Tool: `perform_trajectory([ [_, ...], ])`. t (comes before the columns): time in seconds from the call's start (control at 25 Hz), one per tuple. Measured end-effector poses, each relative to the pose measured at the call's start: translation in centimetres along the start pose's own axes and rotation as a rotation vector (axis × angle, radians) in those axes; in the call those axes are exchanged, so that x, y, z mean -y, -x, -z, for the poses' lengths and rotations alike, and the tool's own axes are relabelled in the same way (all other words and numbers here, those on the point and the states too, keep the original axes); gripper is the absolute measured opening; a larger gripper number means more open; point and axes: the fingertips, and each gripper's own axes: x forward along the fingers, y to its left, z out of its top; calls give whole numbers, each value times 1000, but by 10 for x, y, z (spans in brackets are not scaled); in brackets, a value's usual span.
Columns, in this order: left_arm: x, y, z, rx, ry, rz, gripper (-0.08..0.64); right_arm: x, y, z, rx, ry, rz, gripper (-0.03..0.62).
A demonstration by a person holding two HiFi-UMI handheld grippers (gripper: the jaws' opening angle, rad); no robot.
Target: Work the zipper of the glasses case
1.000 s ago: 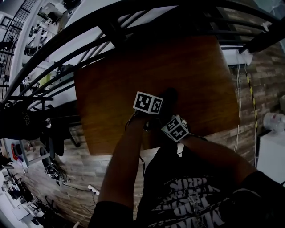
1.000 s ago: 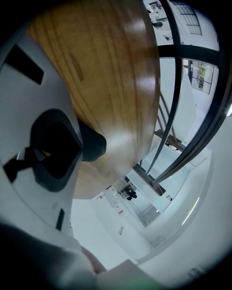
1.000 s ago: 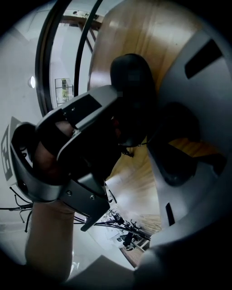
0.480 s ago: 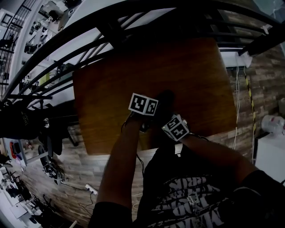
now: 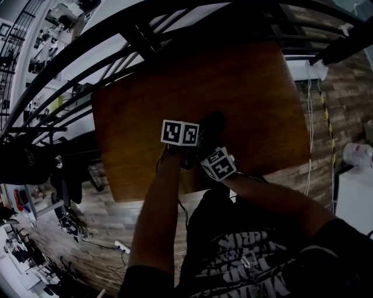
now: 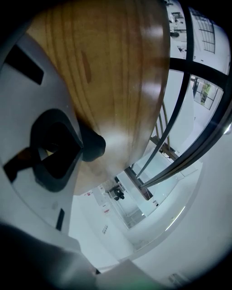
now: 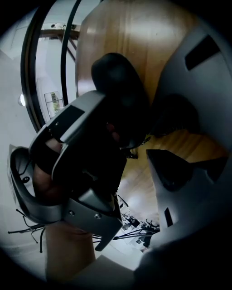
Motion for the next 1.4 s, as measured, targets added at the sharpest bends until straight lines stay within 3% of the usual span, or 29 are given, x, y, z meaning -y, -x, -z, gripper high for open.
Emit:
perform_trajectory([
  [0.28, -1, -3, -1, -18, -13, -33, 0, 10, -3, -2, 35, -159, 116, 83],
  [0.36, -1, -4, -1, -13, -16, -29, 0, 14, -3, 0, 27, -185, 145, 54],
  [0.68, 1, -9, 2, -16, -36, -35, 0, 15, 4, 1, 38, -94, 151, 21],
  [1.4, 0, -4, 1, -28, -61, -47, 0, 29, 23, 3, 44, -39, 159, 2],
])
